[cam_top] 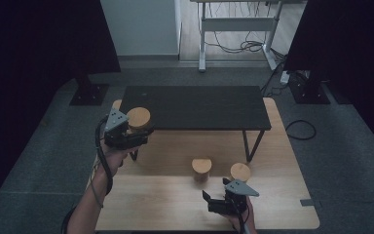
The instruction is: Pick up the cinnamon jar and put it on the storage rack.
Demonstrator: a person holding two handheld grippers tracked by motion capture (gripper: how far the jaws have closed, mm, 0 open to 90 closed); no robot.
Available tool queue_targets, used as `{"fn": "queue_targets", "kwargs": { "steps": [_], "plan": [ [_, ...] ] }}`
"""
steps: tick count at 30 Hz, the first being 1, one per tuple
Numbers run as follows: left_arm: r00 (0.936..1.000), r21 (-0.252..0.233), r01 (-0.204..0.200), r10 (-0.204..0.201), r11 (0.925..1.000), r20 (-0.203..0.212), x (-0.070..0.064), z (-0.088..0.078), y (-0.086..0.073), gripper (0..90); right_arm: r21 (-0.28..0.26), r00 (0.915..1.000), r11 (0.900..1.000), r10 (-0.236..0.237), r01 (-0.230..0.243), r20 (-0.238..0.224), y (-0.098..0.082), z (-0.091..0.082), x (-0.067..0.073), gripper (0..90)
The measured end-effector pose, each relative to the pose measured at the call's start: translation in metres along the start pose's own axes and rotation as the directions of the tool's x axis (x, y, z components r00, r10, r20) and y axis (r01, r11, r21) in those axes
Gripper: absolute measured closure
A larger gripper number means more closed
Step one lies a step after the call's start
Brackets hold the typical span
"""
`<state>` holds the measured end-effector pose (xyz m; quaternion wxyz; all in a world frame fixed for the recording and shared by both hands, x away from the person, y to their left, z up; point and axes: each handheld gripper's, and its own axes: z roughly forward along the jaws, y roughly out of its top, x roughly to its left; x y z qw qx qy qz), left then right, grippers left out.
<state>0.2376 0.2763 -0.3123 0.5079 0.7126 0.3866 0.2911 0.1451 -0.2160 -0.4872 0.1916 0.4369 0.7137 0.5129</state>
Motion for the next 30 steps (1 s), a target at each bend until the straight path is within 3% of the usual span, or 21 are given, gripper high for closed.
{"fn": "queue_targets", "kwargs": {
  "steps": [30],
  "plan": [
    [0.9978, -0.054, -0.023, 0.019, 0.9983, -0.063, 0.002, 0.028, 0.007, 25.2, 0.004, 0.9996, 1.0, -0.013, 0.013, -0.027, 0.001, 0.0, 0.005, 7.1]
  ]
}}
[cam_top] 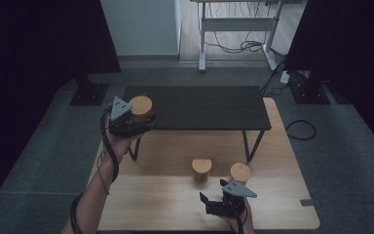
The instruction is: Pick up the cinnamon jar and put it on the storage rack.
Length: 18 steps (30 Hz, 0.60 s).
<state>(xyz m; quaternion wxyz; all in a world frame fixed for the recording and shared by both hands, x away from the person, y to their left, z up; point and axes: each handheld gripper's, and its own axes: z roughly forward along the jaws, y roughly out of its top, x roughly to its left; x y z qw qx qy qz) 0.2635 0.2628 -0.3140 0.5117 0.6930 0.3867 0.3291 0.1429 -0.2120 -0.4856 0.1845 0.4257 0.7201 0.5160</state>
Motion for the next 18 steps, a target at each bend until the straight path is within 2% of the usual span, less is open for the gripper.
{"fn": "queue_targets", "kwargs": {
  "steps": [6, 18],
  "plan": [
    [0.9992, -0.011, -0.029, 0.029, 0.9995, -0.027, 0.0, 0.007, 0.001, 25.3, -0.001, 0.9999, 1.0, 0.012, -0.012, -0.01, 0.0, 0.0, -0.001, 7.1],
    [0.9984, -0.001, -0.046, 0.046, 0.9989, -0.032, 0.0, 0.024, 0.009, 25.3, -0.003, 0.9999, 1.0, 0.002, -0.002, -0.011, 0.001, 0.0, 0.0, 7.1]
  ]
}}
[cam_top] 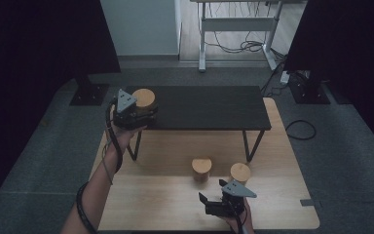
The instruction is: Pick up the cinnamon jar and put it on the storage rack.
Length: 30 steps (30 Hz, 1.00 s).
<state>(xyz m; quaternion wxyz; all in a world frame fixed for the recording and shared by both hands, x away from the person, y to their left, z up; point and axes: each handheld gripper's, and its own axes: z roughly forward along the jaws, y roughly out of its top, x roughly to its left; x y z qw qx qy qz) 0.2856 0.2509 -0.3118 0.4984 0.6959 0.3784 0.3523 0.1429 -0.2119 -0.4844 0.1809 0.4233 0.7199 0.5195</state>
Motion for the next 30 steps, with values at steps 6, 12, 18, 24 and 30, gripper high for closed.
{"fn": "queue_targets", "kwargs": {
  "steps": [6, 12, 18, 24, 30],
  "plan": [
    [0.9998, 0.003, 0.018, -0.018, 0.9998, -0.003, 0.002, 0.007, 0.001, 25.3, 0.002, 1.0, 1.0, -0.005, 0.005, -0.002, 0.0, 0.0, 0.001, 7.1],
    [0.9993, 0.016, 0.035, -0.035, 0.9993, -0.015, 0.005, 0.012, 0.003, 25.3, 0.005, 1.0, 1.0, -0.005, 0.005, -0.003, 0.0, 0.001, 0.001, 7.1],
    [0.9988, 0.038, 0.047, -0.046, 0.9982, -0.016, 0.007, 0.015, 0.004, 25.3, 0.009, 0.9999, 1.0, -0.008, 0.008, -0.006, 0.0, 0.001, 0.001, 7.1],
    [0.9983, 0.054, 0.052, -0.051, 0.9972, -0.028, 0.009, 0.018, 0.003, 25.3, 0.012, 0.9999, 1.0, -0.012, 0.012, -0.008, 0.001, 0.001, 0.002, 7.1],
    [0.9982, 0.072, 0.049, -0.047, 0.9962, -0.037, 0.01, 0.021, 0.003, 25.3, 0.013, 0.9999, 1.0, -0.012, 0.012, -0.005, 0.001, 0.002, 0.001, 7.1]
  ]
}}
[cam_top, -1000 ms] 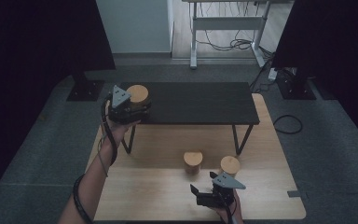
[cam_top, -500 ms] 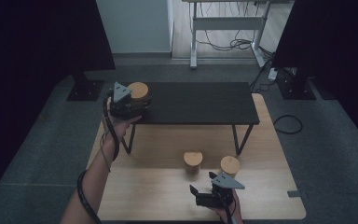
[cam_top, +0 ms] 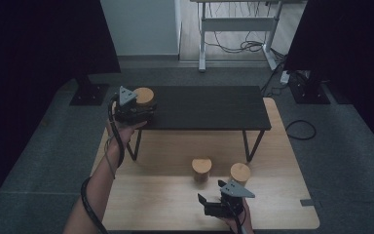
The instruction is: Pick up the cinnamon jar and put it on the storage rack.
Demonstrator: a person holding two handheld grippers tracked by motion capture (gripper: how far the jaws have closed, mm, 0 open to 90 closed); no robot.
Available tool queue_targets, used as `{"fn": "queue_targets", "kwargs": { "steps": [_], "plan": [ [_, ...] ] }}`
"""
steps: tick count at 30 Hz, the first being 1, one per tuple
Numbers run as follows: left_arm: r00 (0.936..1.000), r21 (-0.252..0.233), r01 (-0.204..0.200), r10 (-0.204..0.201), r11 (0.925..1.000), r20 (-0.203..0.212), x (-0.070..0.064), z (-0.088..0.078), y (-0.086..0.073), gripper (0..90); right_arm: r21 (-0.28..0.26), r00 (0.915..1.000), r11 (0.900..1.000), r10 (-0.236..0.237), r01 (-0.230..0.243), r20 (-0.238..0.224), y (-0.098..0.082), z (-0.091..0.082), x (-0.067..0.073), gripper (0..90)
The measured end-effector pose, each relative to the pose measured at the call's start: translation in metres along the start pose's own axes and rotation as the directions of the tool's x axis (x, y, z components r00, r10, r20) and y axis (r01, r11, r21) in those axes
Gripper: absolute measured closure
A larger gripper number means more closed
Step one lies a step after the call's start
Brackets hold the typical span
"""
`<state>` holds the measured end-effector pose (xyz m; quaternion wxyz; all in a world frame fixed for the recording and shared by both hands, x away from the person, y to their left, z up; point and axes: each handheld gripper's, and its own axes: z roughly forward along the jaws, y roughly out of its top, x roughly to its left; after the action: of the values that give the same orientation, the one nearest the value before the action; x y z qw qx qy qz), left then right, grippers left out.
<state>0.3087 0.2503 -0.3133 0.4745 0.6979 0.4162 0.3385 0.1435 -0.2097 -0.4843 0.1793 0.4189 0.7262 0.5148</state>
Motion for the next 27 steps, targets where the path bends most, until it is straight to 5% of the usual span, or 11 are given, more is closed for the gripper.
{"fn": "queue_targets", "kwargs": {
  "steps": [8, 23, 27],
  "plan": [
    [0.9985, -0.015, 0.052, -0.051, 0.9985, 0.017, 0.0077, 0.0013, -0.0059, 25.3, 0.0, 1.0, 1.0, -0.001, 0.001, 0.003, -0.0001, -0.0002, -0.0001, 7.1],
    [0.9987, -0.014, 0.051, -0.051, 0.9986, 0.006, 0.0055, 0.0008, -0.0053, 25.0, 0.001, 1.0, 1.0, -0.005, 0.005, 0.006, 0.0002, -0.0005, 0.0005, 7.1],
    [0.9983, -0.032, 0.057, -0.057, 0.9978, -0.001, 0.0022, -0.0038, -0.0068, 17.6, -0.002, 1.0, 1.0, -0.003, 0.003, 0.006, 0.0006, -0.0011, 0.0001, 7.2]
  ]
}}
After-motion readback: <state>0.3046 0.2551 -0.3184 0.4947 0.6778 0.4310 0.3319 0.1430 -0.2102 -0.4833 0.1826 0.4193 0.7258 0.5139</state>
